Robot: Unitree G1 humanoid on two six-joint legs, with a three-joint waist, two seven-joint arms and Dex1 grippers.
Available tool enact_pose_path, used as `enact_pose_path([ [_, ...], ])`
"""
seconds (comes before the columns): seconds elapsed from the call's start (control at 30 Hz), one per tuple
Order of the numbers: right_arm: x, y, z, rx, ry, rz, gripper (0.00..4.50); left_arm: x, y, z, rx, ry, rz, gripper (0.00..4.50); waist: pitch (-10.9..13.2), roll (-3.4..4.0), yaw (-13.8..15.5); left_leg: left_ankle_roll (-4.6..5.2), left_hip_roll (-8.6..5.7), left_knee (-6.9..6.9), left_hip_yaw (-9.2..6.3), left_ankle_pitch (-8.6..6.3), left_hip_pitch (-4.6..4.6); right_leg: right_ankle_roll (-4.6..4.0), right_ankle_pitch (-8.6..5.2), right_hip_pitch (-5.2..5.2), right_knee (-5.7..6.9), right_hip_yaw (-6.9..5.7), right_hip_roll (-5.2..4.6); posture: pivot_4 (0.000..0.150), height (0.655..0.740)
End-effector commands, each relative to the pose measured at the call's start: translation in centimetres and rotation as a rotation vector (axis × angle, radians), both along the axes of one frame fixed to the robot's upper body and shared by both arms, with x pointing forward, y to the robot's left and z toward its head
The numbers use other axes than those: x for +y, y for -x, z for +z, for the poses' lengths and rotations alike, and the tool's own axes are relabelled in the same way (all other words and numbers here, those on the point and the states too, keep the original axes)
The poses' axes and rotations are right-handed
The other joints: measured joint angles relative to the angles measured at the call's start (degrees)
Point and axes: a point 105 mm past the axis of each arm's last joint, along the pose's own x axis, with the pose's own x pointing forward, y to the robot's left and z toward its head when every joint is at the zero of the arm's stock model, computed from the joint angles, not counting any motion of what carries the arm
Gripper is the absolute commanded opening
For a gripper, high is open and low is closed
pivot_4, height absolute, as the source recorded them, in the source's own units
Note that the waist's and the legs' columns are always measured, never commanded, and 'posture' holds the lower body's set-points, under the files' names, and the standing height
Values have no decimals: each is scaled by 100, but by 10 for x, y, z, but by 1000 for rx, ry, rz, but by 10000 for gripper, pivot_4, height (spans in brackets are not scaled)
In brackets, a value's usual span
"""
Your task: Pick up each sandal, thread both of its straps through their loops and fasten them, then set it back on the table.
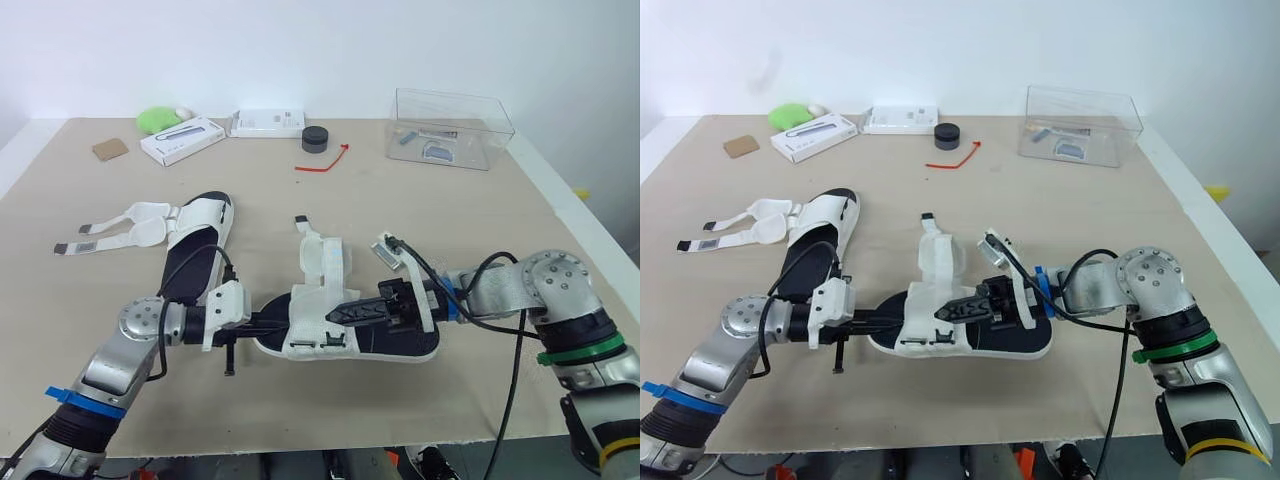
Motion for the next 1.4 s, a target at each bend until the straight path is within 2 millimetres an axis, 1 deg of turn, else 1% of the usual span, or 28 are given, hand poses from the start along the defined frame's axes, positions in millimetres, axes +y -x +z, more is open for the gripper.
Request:
enact_pose_path([
  [0.03,5,13,-2,-2,4,52,590,-1,3,-4,-3,-19,-3,0,0,0,0,1,0,0,0,-1,0,0,0,0,-1,0,-1,1500,7400],
  [0.2,5,10,-11,-1,33,3,590,-1,3,-5,-3,-19,-4,0,0,0,-2,5,1,0,0,-3,0,0,0,0,-2,0,-1,1500,7400],
  [0.33,6,2,-11,-11,35,-46,590,-2,3,-7,-4,-25,-4,0,0,0,-1,5,4,1,0,-3,0,-1,0,1,-1,0,1,1500,7400],
  [0.43,7,1,-10,-17,28,-54,590,-3,3,-9,-5,-31,-1,0,-1,0,-1,5,4,2,0,-3,0,-1,1,2,0,1,1,1500,7400],
  [0.57,7,2,-7,-35,23,-49,590,-4,3,-10,-8,-34,-1,0,-1,1,-1,5,5,8,0,-3,1,1,4,4,1,1,1,1500,7400],
  [0.73,13,5,-1,-61,-11,-38,590,-3,2,-12,-12,-43,1,0,-3,1,-1,5,5,10,0,-3,3,3,4,5,1,1,2,1500,7400],
  [0.9,17,6,-1,-67,-38,-60,590,-3,0,-12,-15,-47,3,0,-6,0,-1,5,5,10,1,-3,2,3,5,5,1,1,1,1500,7400],
  [1.1,9,12,-11,-68,23,-65,590,-4,0,-14,-15,-51,1,0,-13,9,-1,5,6,11,1,-3,3,3,5,6,3,2,2,1500,7400],
  [1.4,6,17,-7,-107,53,-44,590,-3,0,-16,-12,-63,-1,0,-18,14,1,5,-1,12,2,-3,4,7,6,7,0,2,2,1500,7400],
])
